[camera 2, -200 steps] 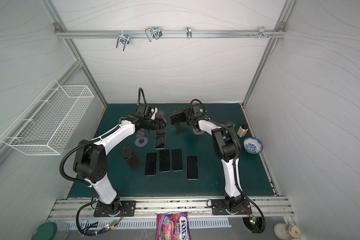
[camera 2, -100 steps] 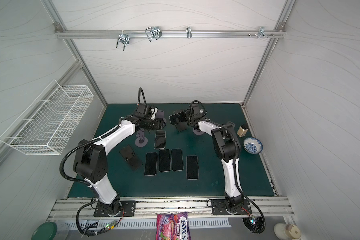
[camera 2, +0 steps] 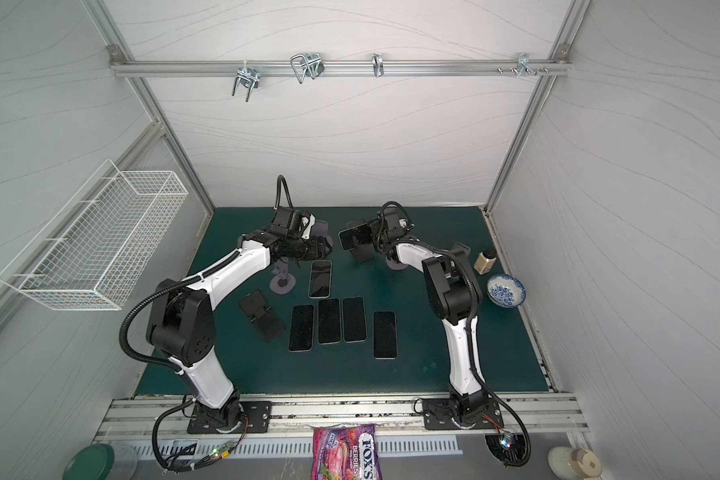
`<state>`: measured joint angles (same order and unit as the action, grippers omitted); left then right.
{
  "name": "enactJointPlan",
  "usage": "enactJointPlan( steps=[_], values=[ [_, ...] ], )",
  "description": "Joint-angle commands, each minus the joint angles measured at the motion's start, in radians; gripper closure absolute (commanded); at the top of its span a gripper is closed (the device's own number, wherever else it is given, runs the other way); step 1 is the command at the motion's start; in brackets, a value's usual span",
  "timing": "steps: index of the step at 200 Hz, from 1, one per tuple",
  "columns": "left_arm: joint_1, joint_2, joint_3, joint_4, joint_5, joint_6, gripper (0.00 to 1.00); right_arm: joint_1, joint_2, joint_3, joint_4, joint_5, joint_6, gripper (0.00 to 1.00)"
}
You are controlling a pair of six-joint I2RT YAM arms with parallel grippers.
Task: Remove the phone from the phone stand
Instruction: 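Lift the teal-edged phone up off its black stand with the right gripper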
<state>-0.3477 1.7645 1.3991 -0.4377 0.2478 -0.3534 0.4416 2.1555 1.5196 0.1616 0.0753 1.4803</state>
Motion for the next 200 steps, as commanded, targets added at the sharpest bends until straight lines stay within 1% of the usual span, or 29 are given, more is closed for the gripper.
enactJointPlan(
  steps=[1,137,200],
  values=[
    [0.003,-0.005,0.036,0.007,0.002,-0.01,0.27,0.008,-0.044,-0.015,0.027,0.024,0.032,0.48],
    [0.003,-0.02,0.017,0.029,-0.007,-0.014,0.27,0.014,-0.091,-0.042,0.053,0.041,0.023,0.57],
    [0.003,-0.029,0.014,0.032,-0.008,-0.013,0.27,0.013,-0.108,-0.042,0.062,0.041,0.018,0.59]
  ],
)
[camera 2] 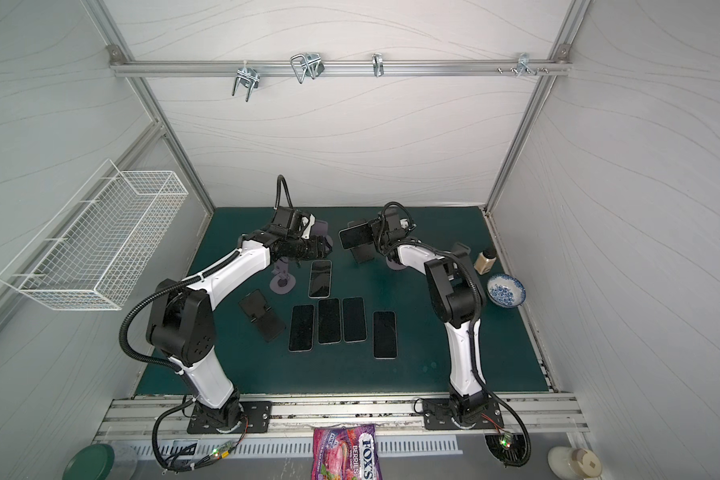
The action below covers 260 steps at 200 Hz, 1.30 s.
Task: Remove the phone from the phone stand
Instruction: 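Lift the teal-edged phone up off its black stand with the right gripper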
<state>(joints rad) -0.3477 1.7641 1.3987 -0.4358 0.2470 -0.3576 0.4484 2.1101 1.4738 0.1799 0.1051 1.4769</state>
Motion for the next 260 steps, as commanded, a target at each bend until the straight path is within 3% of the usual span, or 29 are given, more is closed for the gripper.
enactJointPlan(
  steps=[1,260],
  values=[
    [0.003,-0.029,0.014,0.029,-0.008,-0.009,0.27,0.006,-0.062,0.004,0.044,0.012,0.023,0.59],
    [0.003,-0.041,0.009,0.033,-0.016,-0.006,0.27,0.003,-0.087,-0.037,0.104,-0.008,0.026,0.81]
  ],
)
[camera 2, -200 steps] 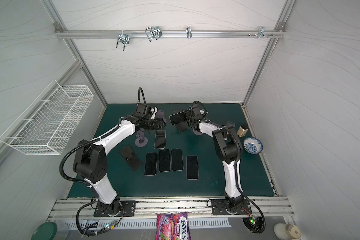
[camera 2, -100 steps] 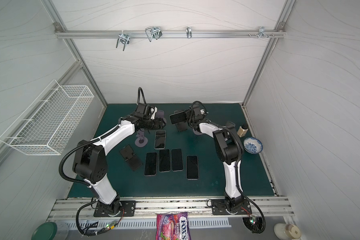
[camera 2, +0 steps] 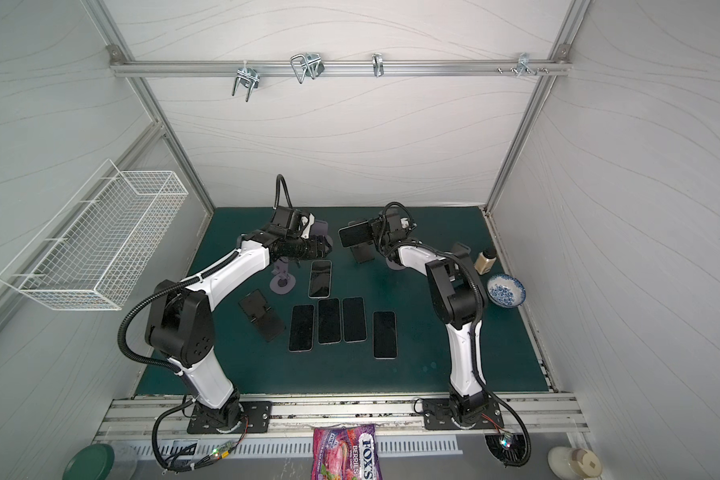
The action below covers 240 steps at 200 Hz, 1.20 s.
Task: Remove the phone from the phone stand
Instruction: 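Lift the teal-edged phone up off its black stand with the right gripper, then carry the teal-edged phone toward the table center while the left gripper reaches to it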
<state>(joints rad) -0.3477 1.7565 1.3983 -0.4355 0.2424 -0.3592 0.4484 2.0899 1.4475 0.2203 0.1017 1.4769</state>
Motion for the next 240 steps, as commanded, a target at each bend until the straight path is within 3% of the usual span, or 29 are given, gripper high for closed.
enactJointPlan(
  steps=[1,144,213,240],
  values=[
    [0.003,-0.033,0.01,0.032,-0.012,-0.004,0.27,0.003,-0.067,-0.011,0.063,-0.005,0.026,0.81],
    [0.003,-0.055,0.001,0.036,-0.035,0.013,0.27,-0.019,-0.106,-0.048,0.1,-0.041,0.046,0.87],
    [0.002,-0.062,-0.002,0.036,-0.047,0.027,0.27,-0.027,-0.138,-0.115,0.144,-0.058,0.054,1.0],
    [0.002,-0.064,-0.006,0.044,-0.041,0.031,0.27,-0.034,-0.148,-0.124,0.153,-0.066,0.056,1.0]
  ],
)
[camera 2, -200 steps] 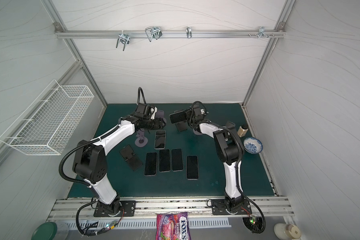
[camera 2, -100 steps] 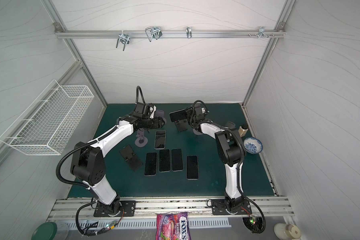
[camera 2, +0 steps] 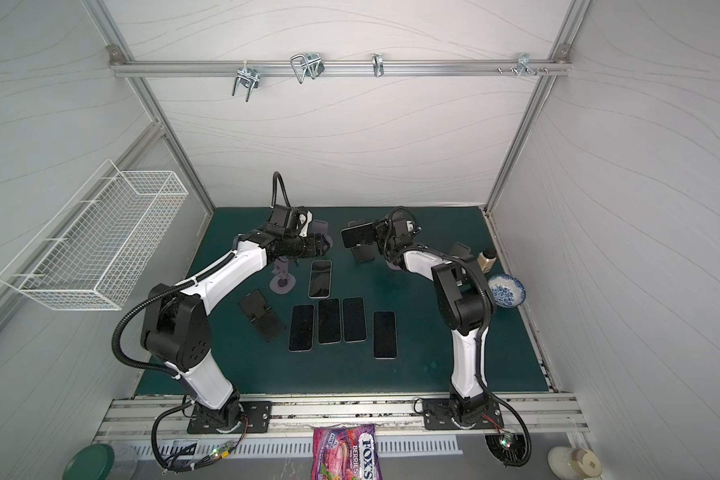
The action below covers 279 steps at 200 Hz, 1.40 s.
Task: Remove the phone from the phone stand
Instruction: 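Carry the teal-edged phone toward the table center while the left gripper reaches to it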
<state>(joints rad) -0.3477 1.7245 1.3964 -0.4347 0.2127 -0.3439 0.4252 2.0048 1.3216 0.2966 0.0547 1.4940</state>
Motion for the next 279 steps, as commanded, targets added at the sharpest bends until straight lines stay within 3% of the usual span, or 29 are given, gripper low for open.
enactJointPlan(
  steps=[1,47,113,117,121,189,232,250,279],
  values=[
    [0.002,-0.032,-0.004,0.044,-0.012,0.016,0.27,-0.011,-0.064,0.002,0.076,-0.019,0.039,1.0],
    [0.003,-0.054,-0.036,0.106,-0.012,0.065,0.25,-0.02,-0.093,-0.008,0.077,-0.027,0.039,1.0],
    [0.002,-0.112,-0.106,0.274,-0.012,0.31,0.13,-0.028,-0.143,-0.023,0.076,-0.068,0.041,1.0],
    [0.001,-0.115,-0.112,0.286,-0.008,0.326,0.03,-0.028,-0.146,-0.025,0.076,-0.072,0.042,1.0],
    [0.001,-0.118,-0.117,0.297,-0.004,0.344,0.01,-0.029,-0.148,-0.026,0.076,-0.077,0.043,1.0],
    [-0.031,-0.179,-0.152,0.376,-0.042,0.712,0.01,-0.046,-0.292,-0.103,0.028,-0.128,0.031,1.0],
    [-0.148,-0.252,-0.25,0.488,-0.154,1.005,0.01,-0.047,-0.427,-0.167,-0.032,-0.134,0.018,1.0],
    [-0.176,-0.307,-0.326,0.61,-0.142,1.044,0.01,-0.047,-0.49,-0.19,-0.072,-0.133,0.004,1.0],
    [-0.19,-0.384,-0.379,0.647,-0.077,1.068,0.01,-0.033,-0.583,-0.215,-0.143,-0.127,-0.032,1.0]
  ],
)
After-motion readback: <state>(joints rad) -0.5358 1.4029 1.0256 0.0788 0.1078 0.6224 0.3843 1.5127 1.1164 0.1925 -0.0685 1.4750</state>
